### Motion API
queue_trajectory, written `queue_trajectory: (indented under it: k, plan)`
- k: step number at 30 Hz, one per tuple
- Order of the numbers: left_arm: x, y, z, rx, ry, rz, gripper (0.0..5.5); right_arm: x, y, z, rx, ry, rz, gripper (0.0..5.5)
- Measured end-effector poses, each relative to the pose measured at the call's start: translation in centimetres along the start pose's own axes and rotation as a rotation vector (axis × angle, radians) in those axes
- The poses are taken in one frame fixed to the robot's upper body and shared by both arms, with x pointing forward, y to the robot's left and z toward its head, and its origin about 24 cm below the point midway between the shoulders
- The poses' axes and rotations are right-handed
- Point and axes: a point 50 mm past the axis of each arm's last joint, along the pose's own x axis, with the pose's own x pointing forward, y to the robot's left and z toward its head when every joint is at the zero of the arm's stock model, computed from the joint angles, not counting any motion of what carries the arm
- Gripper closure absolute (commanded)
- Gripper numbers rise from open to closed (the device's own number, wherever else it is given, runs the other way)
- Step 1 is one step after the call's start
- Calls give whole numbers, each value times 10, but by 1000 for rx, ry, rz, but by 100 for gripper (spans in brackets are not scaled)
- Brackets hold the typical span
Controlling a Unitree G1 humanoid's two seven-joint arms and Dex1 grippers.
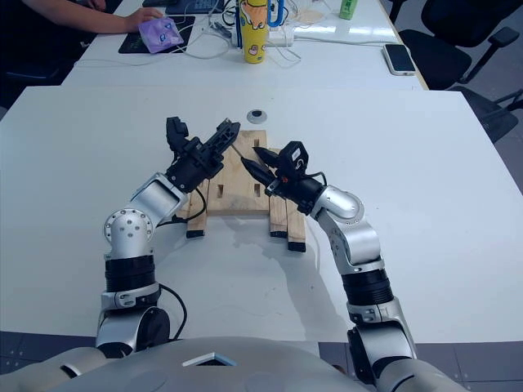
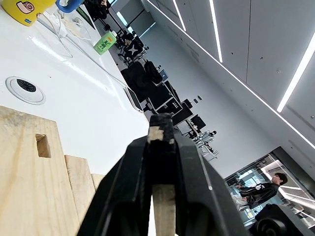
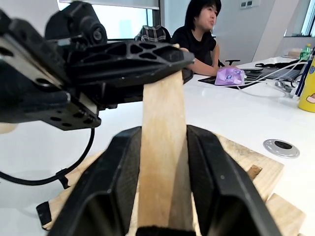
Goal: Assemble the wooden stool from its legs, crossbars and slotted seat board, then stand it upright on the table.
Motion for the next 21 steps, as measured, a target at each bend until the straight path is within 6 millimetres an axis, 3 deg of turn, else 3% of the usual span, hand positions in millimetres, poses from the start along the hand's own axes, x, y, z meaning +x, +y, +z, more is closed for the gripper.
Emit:
queue_trajectory:
  k: [7,9,13,21]
  plan:
    - [-22,10,16,159,-248,179,505,-18,-13,-15,55,157,33,228]
    - [-39,12,25,268,-356,266,505,-23,-19,-18,66,191,14,190]
    - [-66,24,18,372,-435,451,505,-27,-27,-15,69,178,-54,123]
    - [-62,36,-2,362,-368,485,505,-14,-29,-11,122,100,-145,13]
